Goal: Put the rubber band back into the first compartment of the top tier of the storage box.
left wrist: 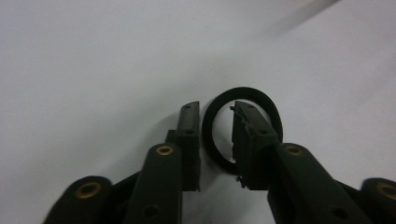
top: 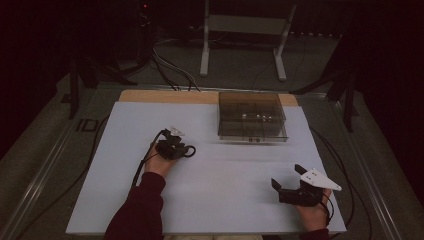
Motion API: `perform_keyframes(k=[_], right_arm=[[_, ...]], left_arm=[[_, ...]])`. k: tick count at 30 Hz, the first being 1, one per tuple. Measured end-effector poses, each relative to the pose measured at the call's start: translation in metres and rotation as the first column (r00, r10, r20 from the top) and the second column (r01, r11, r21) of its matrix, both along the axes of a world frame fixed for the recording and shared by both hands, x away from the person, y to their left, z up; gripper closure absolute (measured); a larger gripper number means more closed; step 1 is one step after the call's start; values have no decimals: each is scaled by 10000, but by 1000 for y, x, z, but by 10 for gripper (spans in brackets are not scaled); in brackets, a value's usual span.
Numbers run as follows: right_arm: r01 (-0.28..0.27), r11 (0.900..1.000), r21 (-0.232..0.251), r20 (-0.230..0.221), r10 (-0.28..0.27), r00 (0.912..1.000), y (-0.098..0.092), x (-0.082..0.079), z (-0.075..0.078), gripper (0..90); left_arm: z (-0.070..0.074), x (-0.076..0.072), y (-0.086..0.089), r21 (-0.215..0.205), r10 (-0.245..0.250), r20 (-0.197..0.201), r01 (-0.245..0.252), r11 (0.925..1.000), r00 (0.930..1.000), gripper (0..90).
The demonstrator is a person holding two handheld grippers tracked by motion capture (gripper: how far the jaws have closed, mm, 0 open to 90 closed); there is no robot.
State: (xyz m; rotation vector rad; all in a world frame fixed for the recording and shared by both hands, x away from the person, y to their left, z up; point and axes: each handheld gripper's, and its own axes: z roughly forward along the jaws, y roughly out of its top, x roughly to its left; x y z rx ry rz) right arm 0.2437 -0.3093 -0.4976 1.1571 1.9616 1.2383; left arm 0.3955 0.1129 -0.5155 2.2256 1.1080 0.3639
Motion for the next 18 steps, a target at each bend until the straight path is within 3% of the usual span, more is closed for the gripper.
perform_keyframes(k=[6, 18], right_arm=[[3, 10000, -15, -24, -3, 10000, 0, 0, 0, 0], [-5, 10000, -19, -53, 5, 10000, 0, 0, 0, 0]], left_arm=[[0, -1, 0, 60, -42, -83, 43, 10000, 10000, 876], [10, -3, 2, -539, -195, -30, 194, 9984, 9998, 887]])
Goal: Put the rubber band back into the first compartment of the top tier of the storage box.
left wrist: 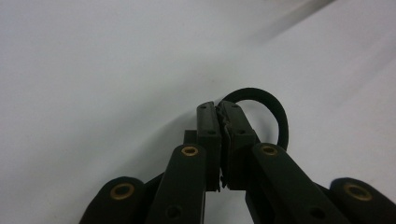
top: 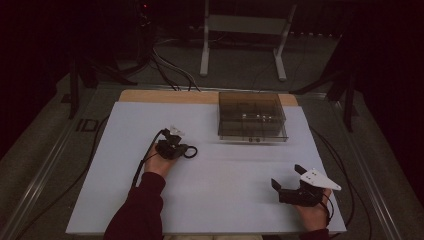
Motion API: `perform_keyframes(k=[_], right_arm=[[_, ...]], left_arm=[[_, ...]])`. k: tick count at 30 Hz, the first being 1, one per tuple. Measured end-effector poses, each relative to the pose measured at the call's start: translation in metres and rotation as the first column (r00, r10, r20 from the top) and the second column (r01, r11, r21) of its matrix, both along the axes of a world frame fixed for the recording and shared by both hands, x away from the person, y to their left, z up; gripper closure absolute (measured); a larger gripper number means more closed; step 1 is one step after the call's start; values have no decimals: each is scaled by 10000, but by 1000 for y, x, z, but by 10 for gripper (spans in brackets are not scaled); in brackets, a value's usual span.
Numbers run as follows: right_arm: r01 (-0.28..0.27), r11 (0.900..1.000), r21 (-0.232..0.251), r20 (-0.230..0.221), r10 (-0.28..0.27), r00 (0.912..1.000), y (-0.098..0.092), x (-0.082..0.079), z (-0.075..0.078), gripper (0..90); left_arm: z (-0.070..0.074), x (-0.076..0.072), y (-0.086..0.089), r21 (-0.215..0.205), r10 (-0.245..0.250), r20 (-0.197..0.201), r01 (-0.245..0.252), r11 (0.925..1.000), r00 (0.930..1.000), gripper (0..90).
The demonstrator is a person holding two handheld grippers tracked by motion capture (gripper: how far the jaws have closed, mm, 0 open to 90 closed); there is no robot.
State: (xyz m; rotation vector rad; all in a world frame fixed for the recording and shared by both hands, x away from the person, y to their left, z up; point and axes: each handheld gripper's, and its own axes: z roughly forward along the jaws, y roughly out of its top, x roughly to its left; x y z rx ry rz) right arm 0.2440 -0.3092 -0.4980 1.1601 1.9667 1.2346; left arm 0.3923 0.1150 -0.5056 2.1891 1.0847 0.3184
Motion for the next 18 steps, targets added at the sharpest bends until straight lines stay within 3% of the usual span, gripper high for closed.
perform_keyframes(k=[18], right_arm=[[0, 10000, 21, -15, 0, 10000, 0, 0, 0, 0]], left_arm=[[34, -3, -5, -356, -245, 491, 263, 9990, 9985, 886]])
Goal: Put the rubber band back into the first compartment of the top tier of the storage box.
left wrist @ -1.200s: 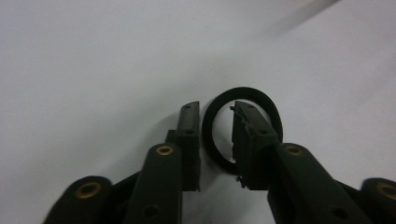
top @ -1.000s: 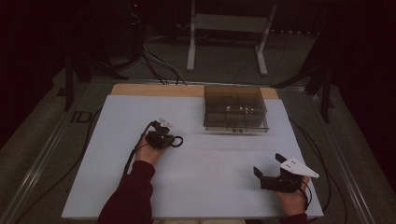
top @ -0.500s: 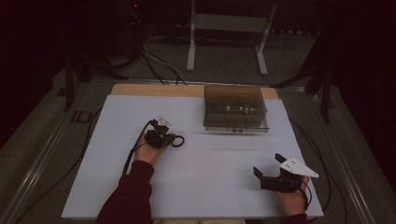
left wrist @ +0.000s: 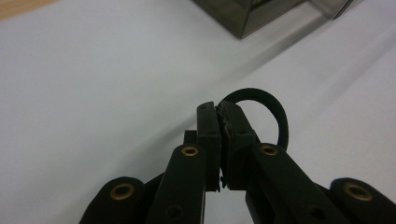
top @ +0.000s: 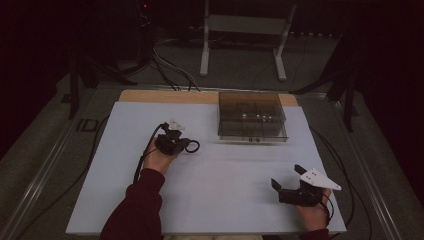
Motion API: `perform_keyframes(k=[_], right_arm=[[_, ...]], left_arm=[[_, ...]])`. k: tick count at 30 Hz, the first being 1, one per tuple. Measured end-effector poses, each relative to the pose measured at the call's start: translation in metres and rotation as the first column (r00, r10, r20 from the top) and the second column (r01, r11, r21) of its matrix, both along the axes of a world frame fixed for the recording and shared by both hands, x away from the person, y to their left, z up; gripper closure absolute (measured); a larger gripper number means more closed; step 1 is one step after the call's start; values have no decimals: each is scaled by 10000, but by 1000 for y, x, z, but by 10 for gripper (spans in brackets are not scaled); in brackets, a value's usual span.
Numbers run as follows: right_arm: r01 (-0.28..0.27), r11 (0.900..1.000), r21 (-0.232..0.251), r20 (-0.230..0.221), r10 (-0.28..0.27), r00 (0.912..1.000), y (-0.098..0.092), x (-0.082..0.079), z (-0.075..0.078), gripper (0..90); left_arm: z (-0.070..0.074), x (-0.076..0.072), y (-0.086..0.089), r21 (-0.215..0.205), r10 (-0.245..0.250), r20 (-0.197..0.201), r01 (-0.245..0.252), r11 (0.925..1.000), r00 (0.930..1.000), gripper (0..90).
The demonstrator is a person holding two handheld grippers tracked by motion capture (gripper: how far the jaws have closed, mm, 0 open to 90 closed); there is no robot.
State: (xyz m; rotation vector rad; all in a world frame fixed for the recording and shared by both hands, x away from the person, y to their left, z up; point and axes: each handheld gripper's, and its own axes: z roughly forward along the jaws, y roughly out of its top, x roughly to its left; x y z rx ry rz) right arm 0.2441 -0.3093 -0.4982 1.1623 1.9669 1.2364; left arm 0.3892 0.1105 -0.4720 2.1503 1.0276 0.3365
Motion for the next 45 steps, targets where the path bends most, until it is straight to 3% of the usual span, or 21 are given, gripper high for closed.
perform_keyframes(k=[31, 35, 45], right_arm=[[-26, 10000, 15, -31, 26, 10000, 0, 1, -1, 0], [-7, 10000, 25, -34, 7, 10000, 0, 1, -1, 0], [-17, 10000, 18, -59, 17, 10000, 0, 1, -1, 0]], left_arm=[[47, 9, -7, -340, -486, 627, 508, 9981, 9968, 886], [55, 11, -7, -586, -490, 758, 535, 9969, 9959, 886], [67, 14, -14, -561, -657, 913, 710, 9959, 9937, 886]])
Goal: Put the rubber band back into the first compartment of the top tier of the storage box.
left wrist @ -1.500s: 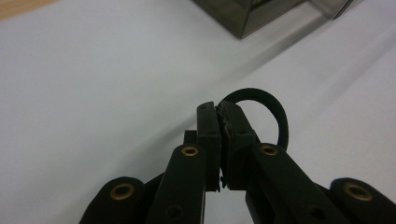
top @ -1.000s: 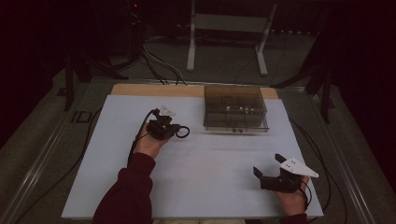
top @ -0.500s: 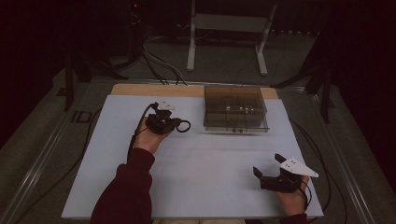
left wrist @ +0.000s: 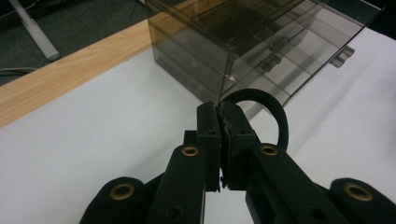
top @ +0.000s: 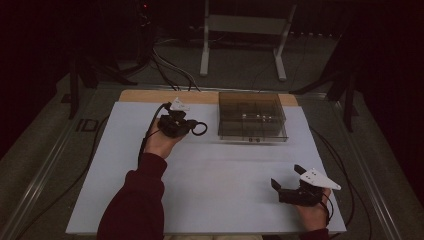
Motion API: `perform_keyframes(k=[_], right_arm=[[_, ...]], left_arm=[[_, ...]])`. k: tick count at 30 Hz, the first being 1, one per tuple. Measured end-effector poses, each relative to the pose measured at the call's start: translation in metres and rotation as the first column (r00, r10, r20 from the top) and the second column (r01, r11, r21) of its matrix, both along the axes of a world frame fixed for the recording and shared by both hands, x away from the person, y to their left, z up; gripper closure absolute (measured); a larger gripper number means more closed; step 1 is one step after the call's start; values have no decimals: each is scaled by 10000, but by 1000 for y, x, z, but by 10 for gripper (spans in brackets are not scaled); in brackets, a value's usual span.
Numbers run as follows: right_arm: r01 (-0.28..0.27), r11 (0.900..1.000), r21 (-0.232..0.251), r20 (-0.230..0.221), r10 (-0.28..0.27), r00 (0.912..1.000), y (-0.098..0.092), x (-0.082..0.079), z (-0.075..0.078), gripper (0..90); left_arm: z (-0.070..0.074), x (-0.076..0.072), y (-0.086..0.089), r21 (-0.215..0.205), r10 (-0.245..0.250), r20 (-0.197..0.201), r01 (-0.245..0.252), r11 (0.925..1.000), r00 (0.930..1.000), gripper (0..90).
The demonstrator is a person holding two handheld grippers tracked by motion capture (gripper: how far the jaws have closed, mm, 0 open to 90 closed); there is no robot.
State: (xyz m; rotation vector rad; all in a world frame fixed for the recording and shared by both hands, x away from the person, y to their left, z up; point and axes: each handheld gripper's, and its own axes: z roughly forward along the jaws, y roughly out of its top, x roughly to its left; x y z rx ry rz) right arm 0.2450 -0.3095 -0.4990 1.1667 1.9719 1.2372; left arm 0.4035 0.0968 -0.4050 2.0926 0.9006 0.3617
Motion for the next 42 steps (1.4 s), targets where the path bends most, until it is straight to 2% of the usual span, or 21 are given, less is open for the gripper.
perform_keyframes(k=[19, 30, 42], right_arm=[[17, 10000, 37, -11, -17, 10000, -1, 0, 0, 0], [34, 10000, 53, 1, -34, 10000, -1, 0, 0, 0], [32, 10000, 62, 7, -32, 10000, -1, 0, 0, 0]], left_arm=[[19, 12, -19, 142, -271, 156, 268, 9995, 9995, 886], [18, 18, -31, 312, -296, 163, 291, 9991, 9994, 886], [13, 23, -43, 288, -254, 42, 253, 9993, 9997, 886]])
